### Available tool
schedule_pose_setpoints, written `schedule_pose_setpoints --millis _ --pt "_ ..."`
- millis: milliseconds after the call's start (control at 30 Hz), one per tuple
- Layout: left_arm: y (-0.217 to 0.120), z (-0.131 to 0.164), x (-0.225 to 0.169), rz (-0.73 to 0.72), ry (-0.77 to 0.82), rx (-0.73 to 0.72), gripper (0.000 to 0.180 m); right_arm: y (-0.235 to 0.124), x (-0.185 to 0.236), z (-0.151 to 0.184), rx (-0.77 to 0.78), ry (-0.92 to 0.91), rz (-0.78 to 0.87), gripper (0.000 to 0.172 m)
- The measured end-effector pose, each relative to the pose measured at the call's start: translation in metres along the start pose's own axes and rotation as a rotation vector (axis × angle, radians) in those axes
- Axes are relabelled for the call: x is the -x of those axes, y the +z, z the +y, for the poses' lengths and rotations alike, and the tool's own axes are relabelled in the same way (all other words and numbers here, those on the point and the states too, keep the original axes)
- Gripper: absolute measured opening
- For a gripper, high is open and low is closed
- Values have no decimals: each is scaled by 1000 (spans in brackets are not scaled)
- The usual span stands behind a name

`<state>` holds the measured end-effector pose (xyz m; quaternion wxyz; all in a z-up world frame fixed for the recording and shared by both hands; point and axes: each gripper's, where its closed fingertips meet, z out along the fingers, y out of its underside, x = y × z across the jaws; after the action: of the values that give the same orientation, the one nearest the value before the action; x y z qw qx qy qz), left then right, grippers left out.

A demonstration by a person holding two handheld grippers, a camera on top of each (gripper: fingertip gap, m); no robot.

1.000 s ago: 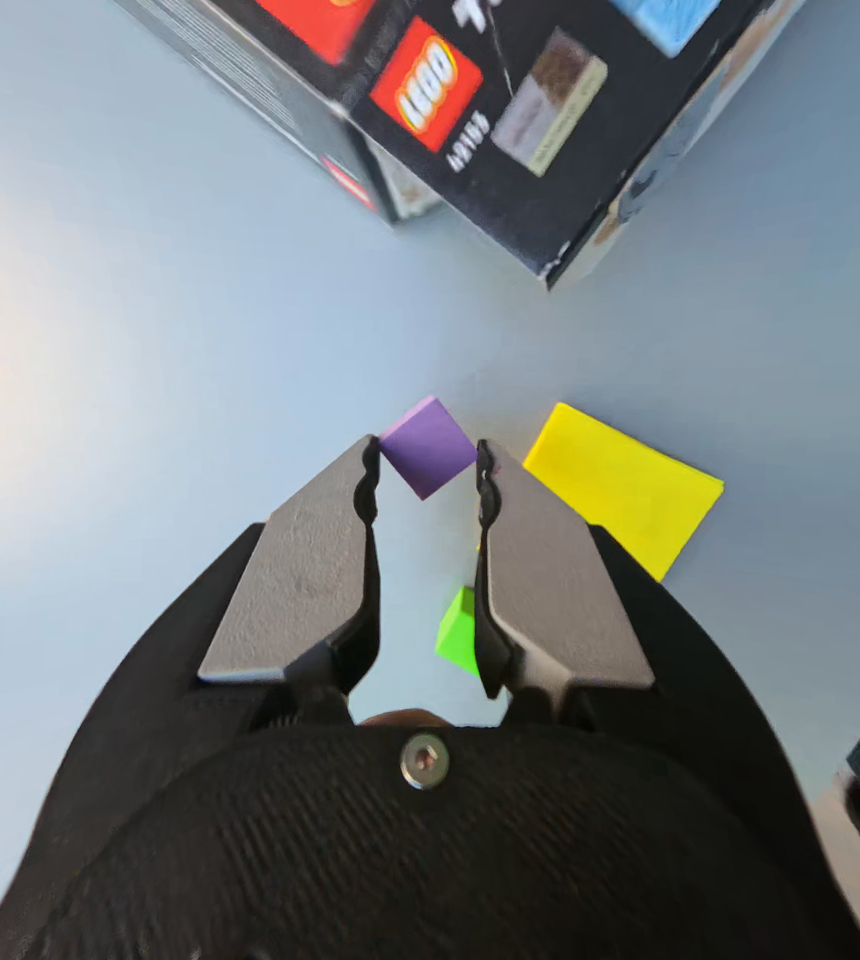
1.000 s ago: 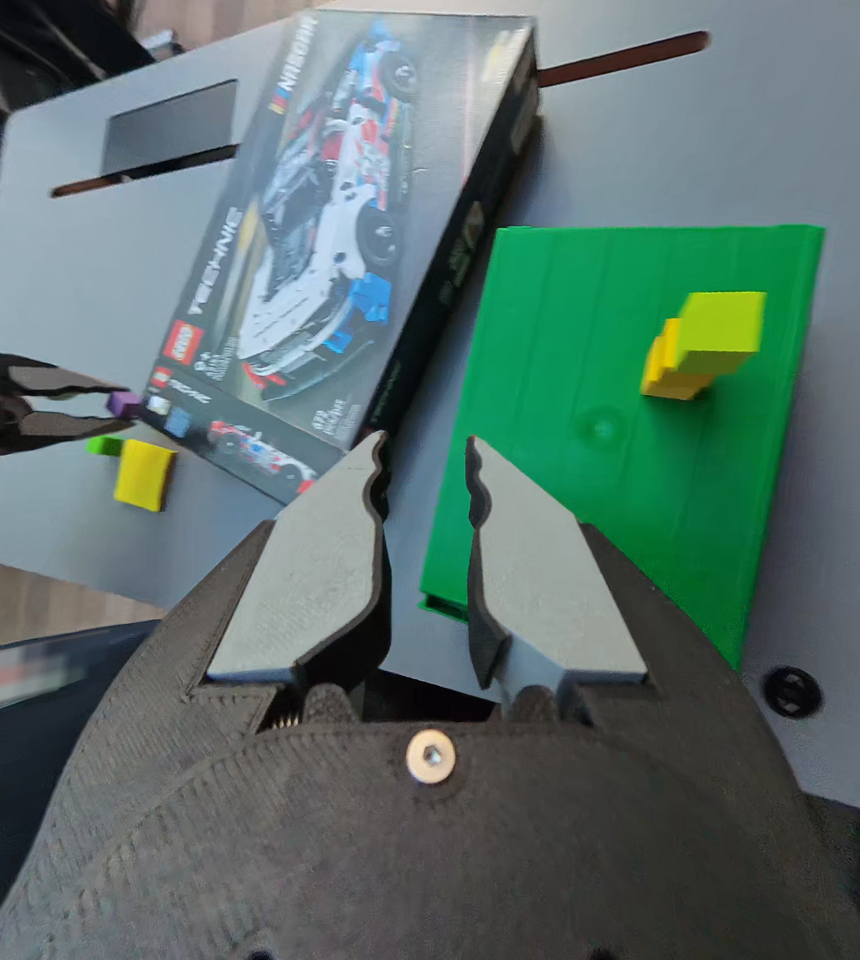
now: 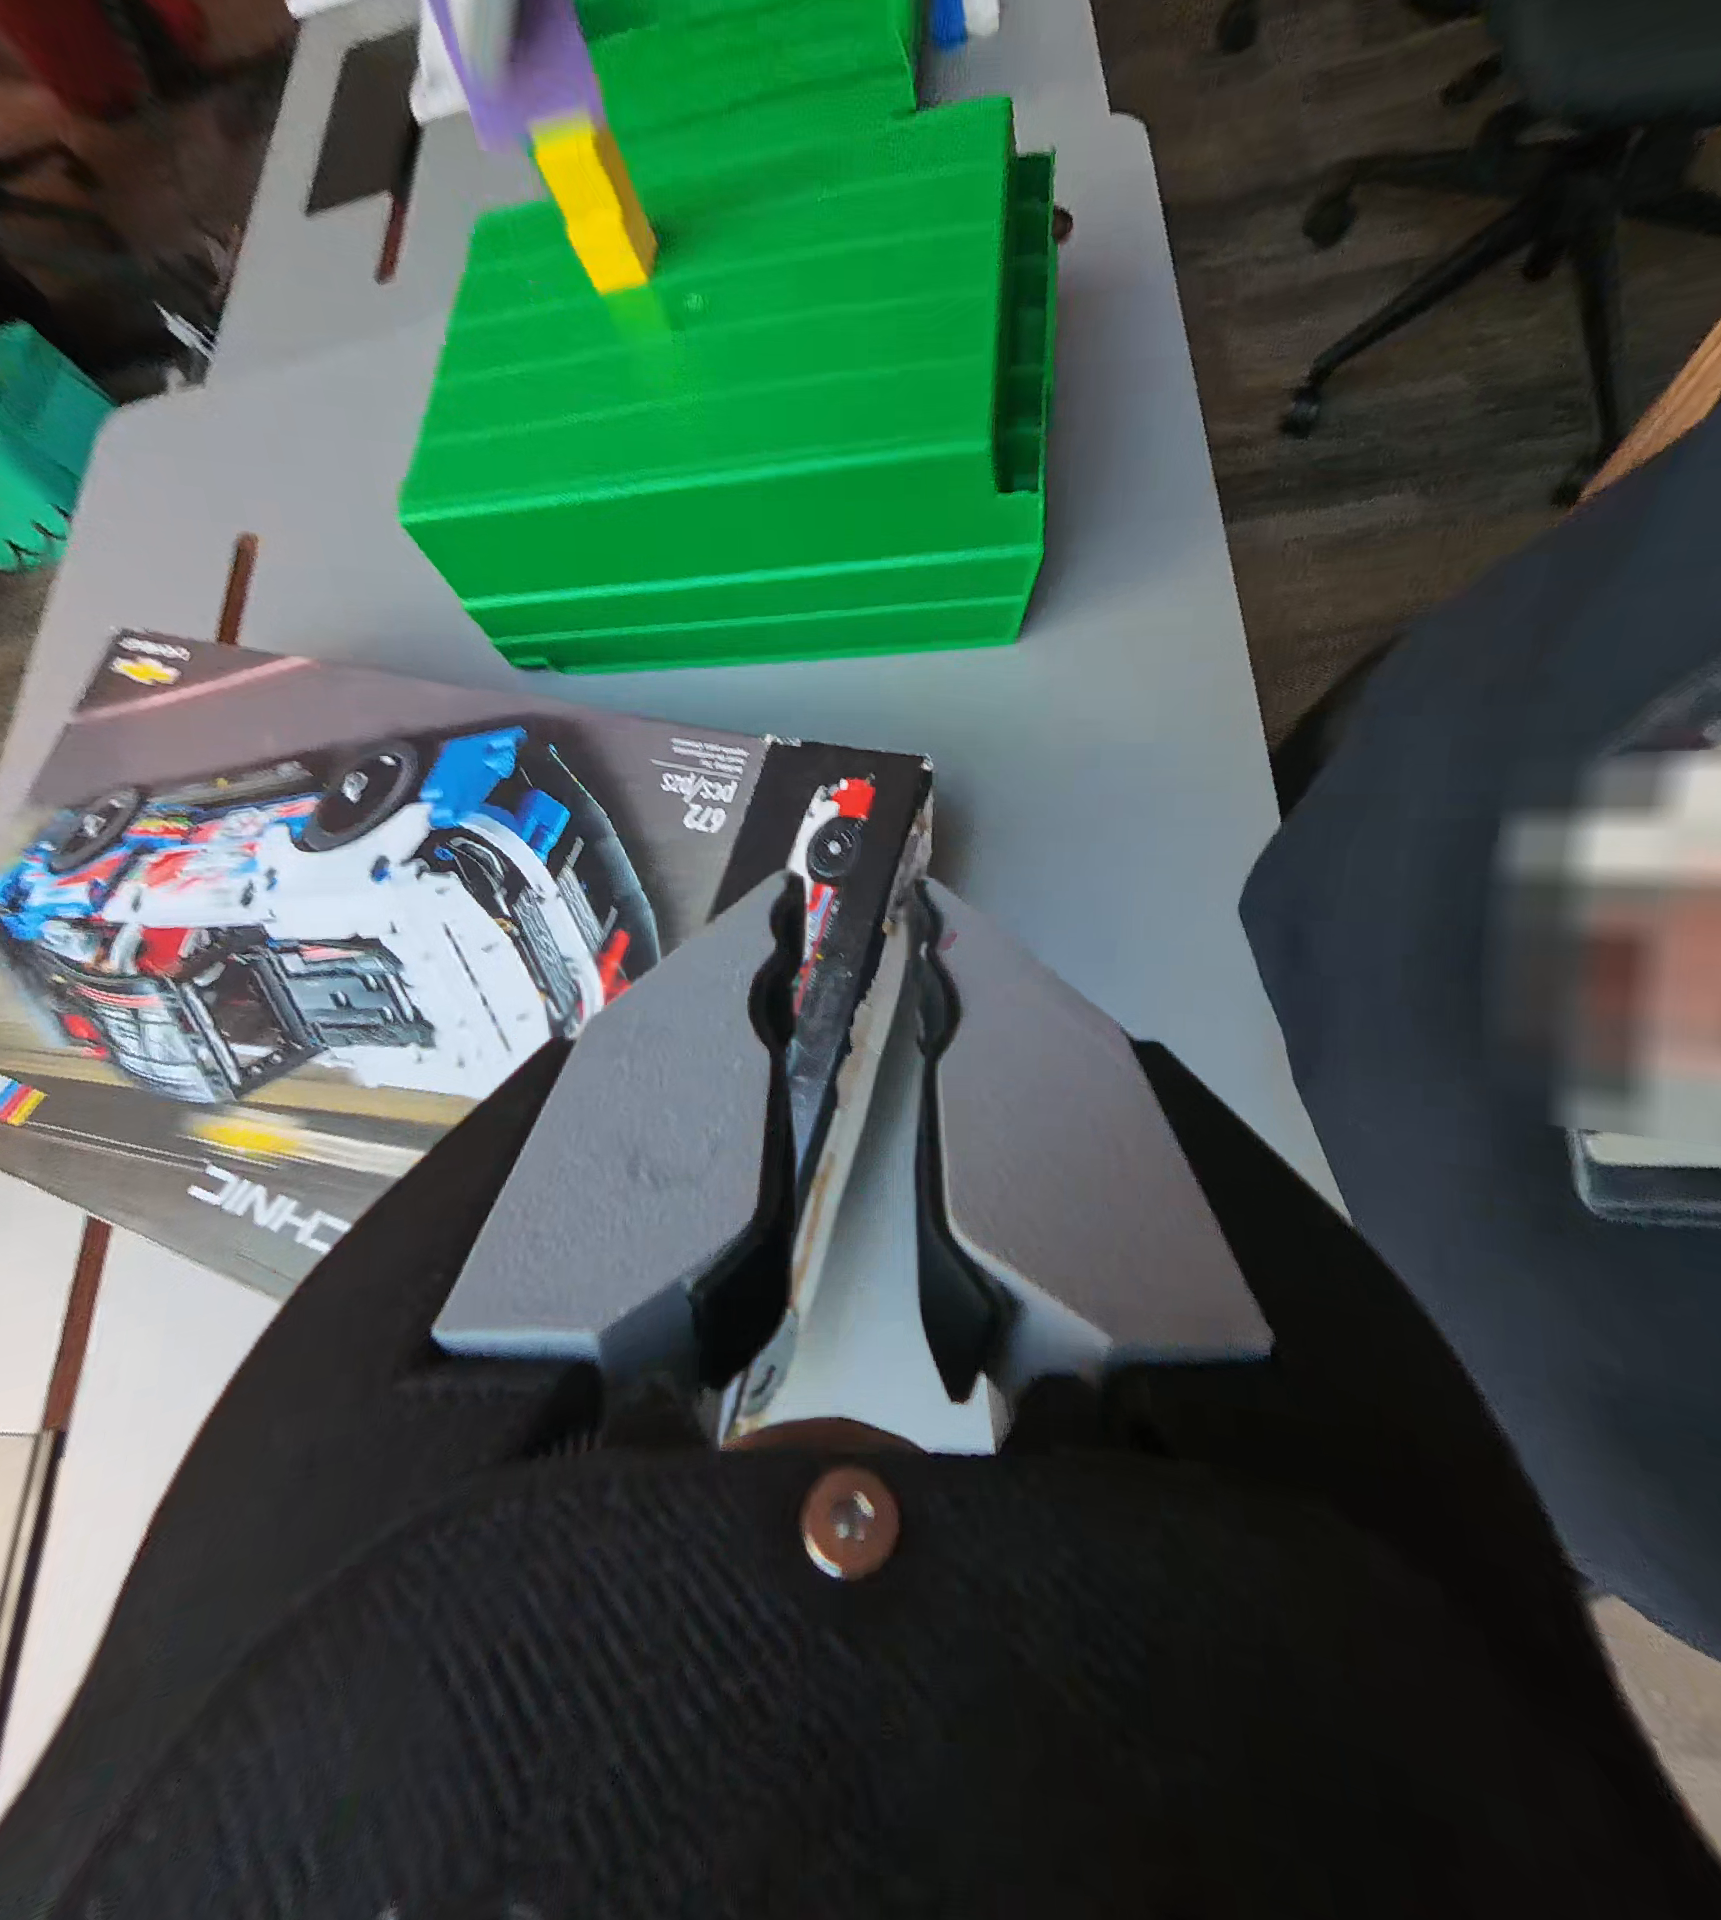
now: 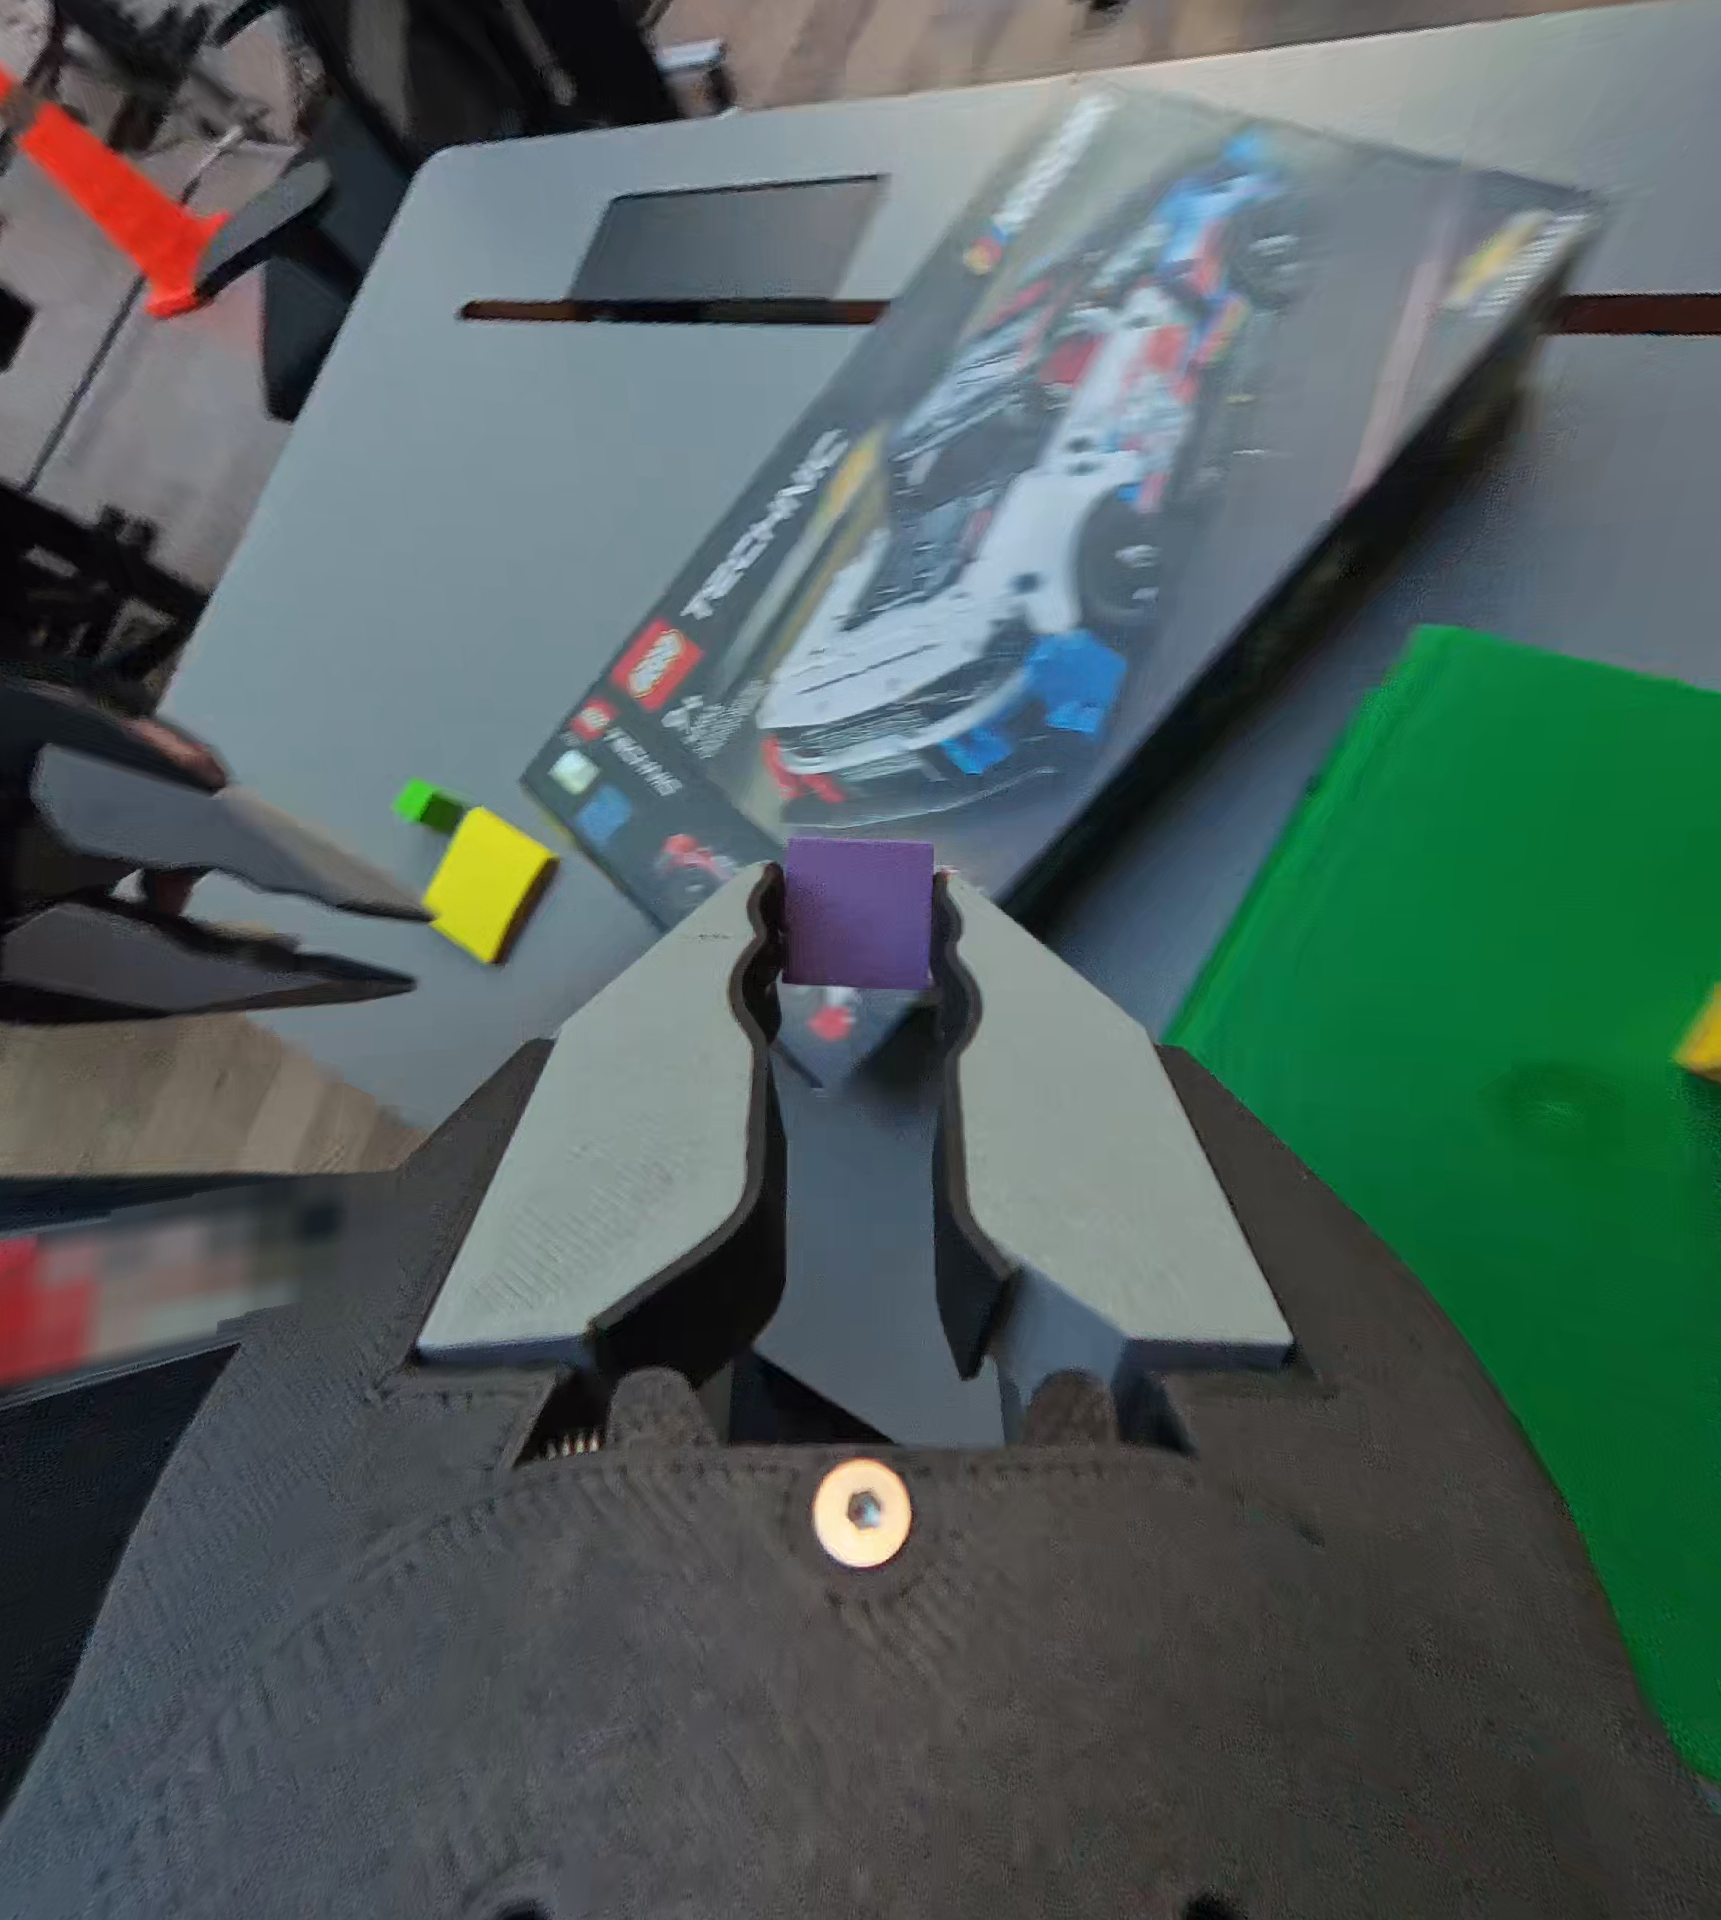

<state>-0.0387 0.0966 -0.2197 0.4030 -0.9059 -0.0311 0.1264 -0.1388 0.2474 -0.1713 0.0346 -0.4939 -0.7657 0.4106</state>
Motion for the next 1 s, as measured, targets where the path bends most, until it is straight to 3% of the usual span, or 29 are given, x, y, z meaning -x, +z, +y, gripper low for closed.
schedule_pose_setpoints --millis 133,267,567,1000 --pt "11 21 -18 29 -31 74 16 -46 -127 -15 -86 145 252 25" --pt "20 26 -29 50 -77 95 15 -48 -178 -18 -82 196 314 25" --pt "24 38 -38 45 -142 145 14 -13 -203 2 68 127 401 25" --pt "19 53 -44 54 -208 156 18 -10 -203 7 148 73 463 26"
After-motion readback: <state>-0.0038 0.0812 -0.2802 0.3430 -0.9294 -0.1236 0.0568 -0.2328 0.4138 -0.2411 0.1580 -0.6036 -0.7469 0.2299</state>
